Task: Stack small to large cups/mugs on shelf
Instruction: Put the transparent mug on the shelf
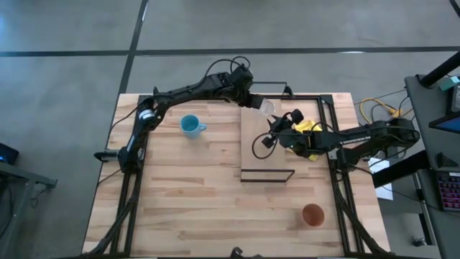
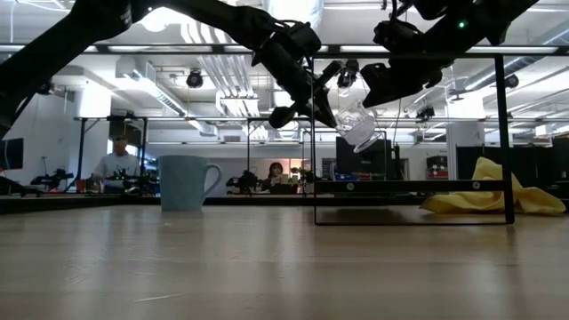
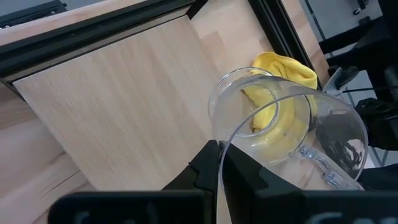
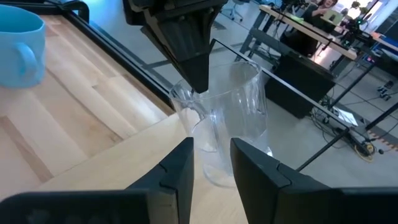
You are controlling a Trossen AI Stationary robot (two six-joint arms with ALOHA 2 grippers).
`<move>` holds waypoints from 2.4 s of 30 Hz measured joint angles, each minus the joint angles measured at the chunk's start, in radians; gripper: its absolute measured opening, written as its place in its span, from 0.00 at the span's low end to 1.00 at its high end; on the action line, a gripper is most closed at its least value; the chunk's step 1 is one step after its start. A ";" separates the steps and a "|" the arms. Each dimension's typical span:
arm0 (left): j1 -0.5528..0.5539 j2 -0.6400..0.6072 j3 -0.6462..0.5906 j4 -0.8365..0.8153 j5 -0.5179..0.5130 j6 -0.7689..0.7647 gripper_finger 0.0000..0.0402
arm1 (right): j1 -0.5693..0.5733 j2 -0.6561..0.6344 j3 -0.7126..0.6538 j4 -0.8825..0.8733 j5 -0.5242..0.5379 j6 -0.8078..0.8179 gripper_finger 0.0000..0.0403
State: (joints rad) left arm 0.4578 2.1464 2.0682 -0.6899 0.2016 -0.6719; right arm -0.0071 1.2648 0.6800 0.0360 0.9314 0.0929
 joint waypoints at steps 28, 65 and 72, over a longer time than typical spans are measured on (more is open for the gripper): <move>0.008 0.000 0.004 0.001 0.029 0.003 0.00 | -0.040 -0.001 0.003 0.010 -0.050 -0.041 0.25; 0.031 0.000 -0.006 0.110 0.033 0.191 0.17 | -0.053 -0.001 -0.046 0.048 -0.039 0.136 0.03; 0.040 -0.002 0.012 0.144 0.028 0.192 0.22 | -0.080 -0.001 -0.118 0.088 -0.039 0.226 0.03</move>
State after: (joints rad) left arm 0.4976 2.1448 2.0800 -0.5455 0.2298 -0.4801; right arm -0.0873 1.2636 0.5616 0.1238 0.8919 0.3190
